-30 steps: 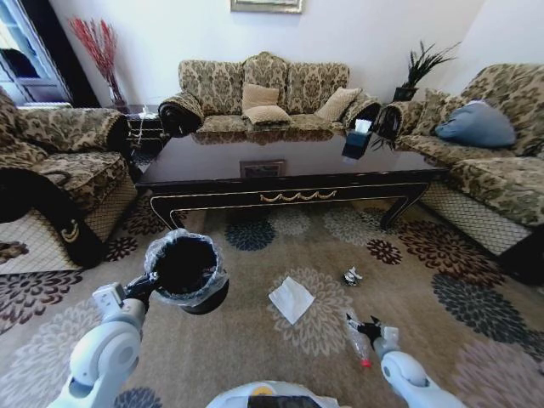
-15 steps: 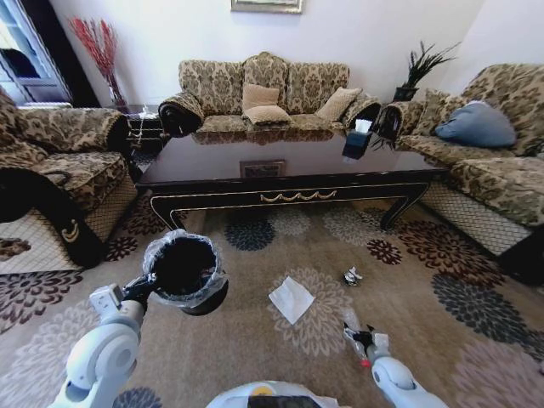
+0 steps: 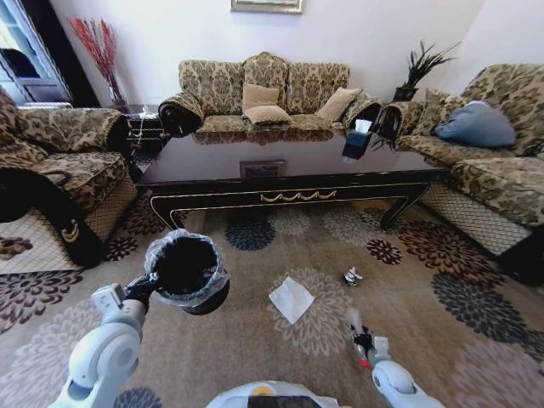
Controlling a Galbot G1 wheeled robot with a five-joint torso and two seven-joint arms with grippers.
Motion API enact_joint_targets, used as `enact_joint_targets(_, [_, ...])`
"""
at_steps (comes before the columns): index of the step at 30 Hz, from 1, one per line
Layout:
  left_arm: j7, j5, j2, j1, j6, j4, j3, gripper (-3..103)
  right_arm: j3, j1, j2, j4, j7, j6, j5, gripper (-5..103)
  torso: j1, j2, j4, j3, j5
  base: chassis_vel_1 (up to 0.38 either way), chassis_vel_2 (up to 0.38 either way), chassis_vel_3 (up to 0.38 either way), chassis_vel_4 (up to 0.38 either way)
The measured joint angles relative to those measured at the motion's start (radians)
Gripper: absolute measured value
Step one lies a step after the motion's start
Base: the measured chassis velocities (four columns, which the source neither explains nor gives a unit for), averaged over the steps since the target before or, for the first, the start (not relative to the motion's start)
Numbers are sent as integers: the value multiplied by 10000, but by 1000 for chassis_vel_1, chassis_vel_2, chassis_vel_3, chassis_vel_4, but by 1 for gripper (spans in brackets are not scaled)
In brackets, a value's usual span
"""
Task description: Move to the front of the table and pick up the trash from the floor, then place it into the trash bin.
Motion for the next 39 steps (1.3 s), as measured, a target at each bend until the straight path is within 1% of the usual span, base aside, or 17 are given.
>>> enact_joint_targets(4, [2,1,1,13,-2,-12,56,3,117,-59,-41,46,-457,730,-110,21,0,0,0,0,0,0,0,0,0])
enact_joint_targets(5, [2,1,1,13,-2,-12,56,3,117,-59,-41,46,-457,730,-110,21,0,0,0,0,0,0,0,0,0])
enact_joint_targets(10, [20,32,-104,41,-3,-53,484,3,327,40,-188,410,-2190,3345,-286,19,0,0,0,0,1,0,0,0,0])
enact_joint_targets(11, [20,32,-104,41,-3,-53,484,3,327,40,-188,410,-2190,3345,-286,19,0,0,0,0,1,0,0,0,0])
enact_joint_targets(14, [99,169,-77,-3,14,25,891,3,359,89,-422,1178,-2996,4264,371,19,0,0,1,0,0,0,0,0,0])
enact_joint_targets(16, [156,261,-14,-21,20,78,1040,3,357,99,-508,1482,-3074,4399,574,19,0,0,0,0,0,0,0,0,0])
enact_joint_targets(18, [276,503,248,-152,35,267,1515,3,248,151,-843,2574,-3148,4627,1136,19,0,1,0,0,-1,0,0,0,0])
enact_joint_targets(21, [348,482,636,-552,107,609,2169,3,-100,392,-1348,3893,-3205,4905,1664,19,0,0,2,0,-3,0,0,0,0])
enact_joint_targets(22, [348,482,636,-552,107,609,2169,3,-100,392,-1348,3893,-3205,4905,1664,19,0,0,2,0,-3,0,0,0,0])
enact_joint_targets(23, [358,369,819,-767,139,805,2447,3,-282,591,-1578,4259,-3299,5035,1796,19,0,0,-3,0,-1,0,0,0,0])
enact_joint_targets(25, [434,174,1207,-1244,173,1341,2983,3,-670,1094,-2100,4717,-3507,5199,2119,19,0,0,1,0,-3,0,0,0,0])
enact_joint_targets(26, [434,174,1207,-1244,173,1341,2983,3,-670,1094,-2100,4717,-3507,5199,2119,19,0,0,1,0,-3,0,0,0,0])
enact_joint_targets(30, [517,73,1910,-2533,103,2405,4078,3,-1689,2480,-3162,4934,-3864,5364,2783,19,1,0,5,2,-4,0,0,0,0])
enact_joint_targets(31, [517,73,1910,-2533,103,2405,4078,3,-1689,2480,-3162,4934,-3864,5364,2783,19,1,0,5,2,-4,0,0,0,0])
enact_joint_targets(34, [528,-126,2027,-3733,58,2917,5043,3,-2544,3515,-3501,4975,-3849,5375,2934,19,1,0,-1,2,1,0,0,0,0])
enact_joint_targets(37, [511,-324,1864,-4657,33,3327,5768,3,-3240,4223,-3540,4983,-3702,5325,3047,19,1,0,-8,2,-1,0,0,0,0])
enact_joint_targets(39, [498,-473,1680,-5138,33,3563,6164,3,-3779,4768,-3463,4942,-3513,5255,3119,19,1,0,-2,3,1,0,0,0,0])
